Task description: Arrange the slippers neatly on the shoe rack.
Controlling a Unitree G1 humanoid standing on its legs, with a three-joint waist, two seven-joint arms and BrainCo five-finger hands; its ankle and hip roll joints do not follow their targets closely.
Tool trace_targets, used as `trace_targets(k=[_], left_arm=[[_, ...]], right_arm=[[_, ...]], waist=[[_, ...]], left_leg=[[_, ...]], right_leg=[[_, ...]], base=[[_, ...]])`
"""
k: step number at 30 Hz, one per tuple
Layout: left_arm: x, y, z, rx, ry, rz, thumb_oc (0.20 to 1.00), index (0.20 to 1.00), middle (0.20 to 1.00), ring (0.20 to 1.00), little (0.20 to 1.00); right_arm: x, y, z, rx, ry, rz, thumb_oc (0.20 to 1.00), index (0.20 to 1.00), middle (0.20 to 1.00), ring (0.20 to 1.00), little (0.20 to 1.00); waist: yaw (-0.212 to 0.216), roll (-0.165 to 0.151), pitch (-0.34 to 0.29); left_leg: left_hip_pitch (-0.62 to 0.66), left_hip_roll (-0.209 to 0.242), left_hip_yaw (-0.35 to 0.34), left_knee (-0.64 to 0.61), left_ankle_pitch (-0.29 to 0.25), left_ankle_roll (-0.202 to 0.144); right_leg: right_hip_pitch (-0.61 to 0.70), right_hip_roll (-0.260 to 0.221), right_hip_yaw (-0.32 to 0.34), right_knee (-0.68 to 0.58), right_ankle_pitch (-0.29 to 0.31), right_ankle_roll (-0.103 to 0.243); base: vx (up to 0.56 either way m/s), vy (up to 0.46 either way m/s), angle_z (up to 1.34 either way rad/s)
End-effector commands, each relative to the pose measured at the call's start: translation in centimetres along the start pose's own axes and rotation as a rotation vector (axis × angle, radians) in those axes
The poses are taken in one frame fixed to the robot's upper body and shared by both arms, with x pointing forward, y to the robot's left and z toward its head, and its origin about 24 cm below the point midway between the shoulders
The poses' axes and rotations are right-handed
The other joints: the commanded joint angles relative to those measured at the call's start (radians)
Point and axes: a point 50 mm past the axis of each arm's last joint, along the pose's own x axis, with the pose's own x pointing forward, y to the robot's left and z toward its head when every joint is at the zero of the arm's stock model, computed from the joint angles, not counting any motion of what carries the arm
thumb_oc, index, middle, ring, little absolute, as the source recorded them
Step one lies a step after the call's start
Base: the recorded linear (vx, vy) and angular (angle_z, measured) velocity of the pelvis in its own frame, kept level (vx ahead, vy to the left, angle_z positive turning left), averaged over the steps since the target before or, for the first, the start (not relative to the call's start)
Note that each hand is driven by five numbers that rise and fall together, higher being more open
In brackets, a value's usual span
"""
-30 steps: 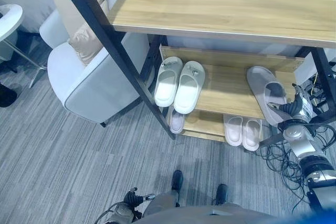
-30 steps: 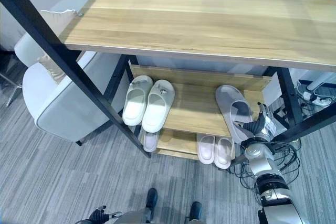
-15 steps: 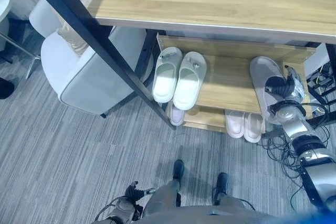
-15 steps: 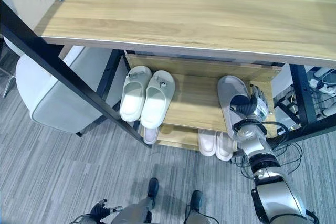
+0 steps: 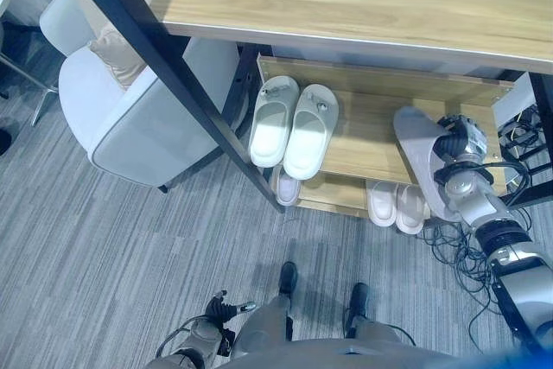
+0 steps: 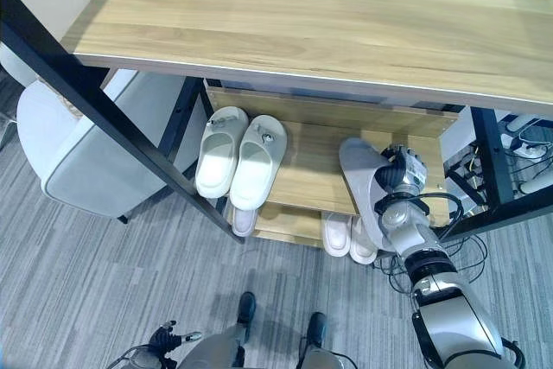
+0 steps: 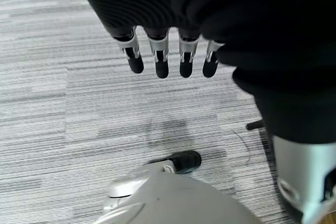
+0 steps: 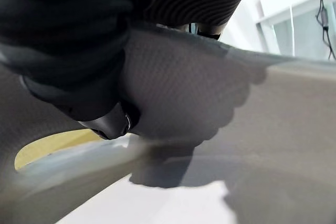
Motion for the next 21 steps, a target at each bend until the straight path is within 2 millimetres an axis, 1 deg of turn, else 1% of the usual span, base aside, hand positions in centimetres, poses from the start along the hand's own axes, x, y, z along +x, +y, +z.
trace_targets(k=[1,3,4,6,7,9,10,11,12,14,18,20,21], left_arm=[[0.0,0.3,-0.6,0.051,0.045,0.029,1.0,1.0,1.0,1.0,1.0],[-0.1,0.2,-1.0,0.05,0.055,0.023,1.0,1.0,1.0,1.0,1.0],[-0.1,0.2,-1.0,0.052,0.056,0.023,1.0,1.0,1.0,1.0,1.0],[-0.2,0.0,-1.3,0.047,0.063,0.021,1.0,1.0,1.0,1.0,1.0],[-0.3,-0.1,-1.7,0.041,0.075,0.018,1.0,1.0,1.0,1.0,1.0],[-0.4,-0.1,-2.4,0.03,0.097,0.02,1.0,1.0,1.0,1.0,1.0],[-0.5,0.0,-2.6,0.027,0.102,0.023,1.0,1.0,1.0,1.0,1.0],[-0.5,0.0,-2.6,0.028,0.103,0.022,1.0,1.0,1.0,1.0,1.0],[-0.5,0.1,-2.9,0.023,0.111,0.028,1.0,1.0,1.0,1.0,1.0],[-0.6,0.3,-3.2,0.021,0.123,0.032,1.0,1.0,1.0,1.0,1.0],[-0.6,0.7,-3.4,-0.019,0.132,0.054,1.0,1.0,1.0,1.0,1.0],[-0.6,0.6,-3.2,-0.041,0.125,0.054,1.0,1.0,1.0,1.0,1.0],[-0.4,0.7,-2.4,-0.053,0.101,0.059,1.0,1.0,1.0,1.0,1.0]], right_arm=[[-0.4,-1.8,0.9,-0.039,-0.132,-0.074,0.2,0.2,0.2,0.2,0.2],[-2.0,-2.1,0.9,-0.018,-0.193,-0.068,0.2,0.2,0.2,0.2,0.2],[-2.1,-2.1,0.8,-0.019,-0.192,-0.067,0.2,0.2,0.2,0.2,0.2],[-3.3,-2.1,0.7,0.018,-0.212,-0.058,0.2,0.2,0.2,0.2,0.2],[-4.7,-1.7,0.5,0.074,-0.221,-0.035,0.2,0.2,0.2,0.2,0.2],[-7.7,-0.1,-0.8,0.203,-0.168,0.058,0.2,0.2,0.2,0.2,0.2],[-8.4,0.1,-1.3,0.222,-0.148,0.077,0.2,0.2,0.2,0.2,0.2],[-8.4,0.1,-1.3,0.222,-0.147,0.078,0.2,0.2,0.2,0.2,0.2],[-9.4,0.6,-1.5,0.265,-0.133,0.12,0.2,0.2,0.2,0.2,0.2],[-10.5,1.0,-2.0,0.295,-0.111,0.155,0.2,0.2,0.2,0.2,0.2],[-12.0,1.9,-2.2,0.363,-0.085,0.225,0.2,0.2,0.2,0.2,0.2],[-12.6,2.4,-2.4,0.405,-0.064,0.261,0.2,0.2,0.2,0.2,0.2],[-13.3,2.6,-2.8,0.457,-0.03,0.277,0.2,0.2,0.2,0.2,0.2]], waist=[[0.004,-0.024,-0.04],[-0.006,-0.028,-0.052],[-0.005,-0.028,-0.051],[-0.012,-0.029,-0.057],[-0.018,-0.029,-0.062],[-0.031,-0.023,-0.072],[-0.032,-0.02,-0.073],[-0.032,-0.021,-0.073],[-0.038,-0.013,-0.065],[-0.042,-0.007,-0.063],[-0.045,-0.004,-0.06],[-0.043,-0.005,-0.056],[-0.042,-0.011,-0.045]], left_leg=[[0.023,-0.005,0.017,0.005,-0.103,-0.019],[0.048,0.005,0.023,0.005,-0.109,-0.024],[0.049,0.005,0.022,0.005,-0.109,-0.024],[0.06,0.01,0.021,0.005,-0.111,-0.027],[0.073,0.015,0.019,0.005,-0.115,-0.028],[0.101,0.022,0.014,0.005,-0.119,-0.028],[0.108,0.023,0.014,0.005,-0.119,-0.029],[0.11,0.023,0.014,0.005,-0.12,-0.029],[0.128,0.026,0.01,0.005,-0.12,-0.028],[0.145,0.03,0.009,0.005,-0.123,-0.027],[0.166,0.042,0.004,0.005,-0.117,-0.032],[0.164,0.046,-0.002,0.005,-0.107,-0.034],[0.144,0.046,-0.01,0.005,-0.092,-0.038]], right_leg=[[0.025,-0.035,0.021,0.006,-0.027,0.041],[0.054,-0.029,0.016,0.006,-0.038,0.038],[0.056,-0.029,0.016,0.006,-0.038,0.037],[0.07,-0.025,0.012,0.006,-0.043,0.036],[0.084,-0.021,0.012,0.009,-0.05,0.033],[0.108,-0.017,0.005,0.04,-0.076,0.025],[0.111,-0.017,0.002,0.061,-0.089,0.022],[0.111,-0.017,0.001,0.064,-0.091,0.022],[0.109,-0.016,0.001,0.114,-0.113,0.013],[0.112,-0.013,0.001,0.142,-0.135,0.007],[0.132,-0.004,-0.009,0.15,-0.149,-0.003],[0.136,0.001,-0.012,0.147,-0.151,-0.007],[0.137,-0.002,-0.029,0.141,-0.148,-0.009]], base=[[-0.01,-0.063,-0.03],[-0.01,-0.066,-0.01],[-0.01,-0.045,0.03],[-0.02,-0.047,-0.07],[-0.03,-0.068,-0.08],[-0.03,-0.067,0.0],[-0.01,-0.03,0.05],[-0.02,-0.02,0.12],[-0.03,-0.02,-0.02],[-0.02,-0.027,-0.04],[-0.02,-0.039,0.05],[-0.08,-0.027,0.05],[-0.14,-0.013,0.06]])
